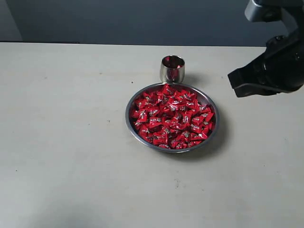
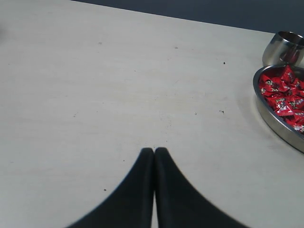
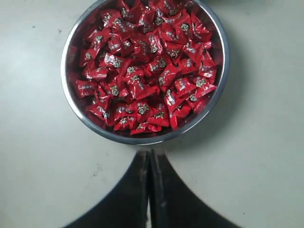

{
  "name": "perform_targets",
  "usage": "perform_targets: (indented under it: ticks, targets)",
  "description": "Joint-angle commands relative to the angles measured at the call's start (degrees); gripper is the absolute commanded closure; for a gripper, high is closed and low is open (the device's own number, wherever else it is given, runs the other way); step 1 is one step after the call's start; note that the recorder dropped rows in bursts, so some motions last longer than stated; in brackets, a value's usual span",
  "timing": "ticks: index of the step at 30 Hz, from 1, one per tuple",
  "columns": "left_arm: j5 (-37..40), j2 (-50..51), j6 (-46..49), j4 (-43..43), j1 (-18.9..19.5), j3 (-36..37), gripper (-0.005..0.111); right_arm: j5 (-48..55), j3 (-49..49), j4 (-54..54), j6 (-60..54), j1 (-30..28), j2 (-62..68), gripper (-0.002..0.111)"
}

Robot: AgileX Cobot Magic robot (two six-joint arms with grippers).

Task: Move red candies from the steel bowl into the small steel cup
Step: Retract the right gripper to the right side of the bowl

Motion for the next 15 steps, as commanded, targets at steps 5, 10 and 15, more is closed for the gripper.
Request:
perform_targets:
  ticks: [5,10,15]
  targets:
    - [-0.3,-0.2,-0.1,0.0,0.2,0.0,0.106,2.1,1.7,-0.2,0.1,-0.3,-3.1,0.108]
    - [-0.3,-0.2,-0.1,0.0,0.2,0.0,0.106,2.5,1.7,-0.3,0.1,-0.3,-3.6,0.108]
    - [-0.3,-0.2,-0.1,0.0,0.2,0.0,0.106,2.6,1.7,-0.5,0.1,-0.3,-3.6,0.108]
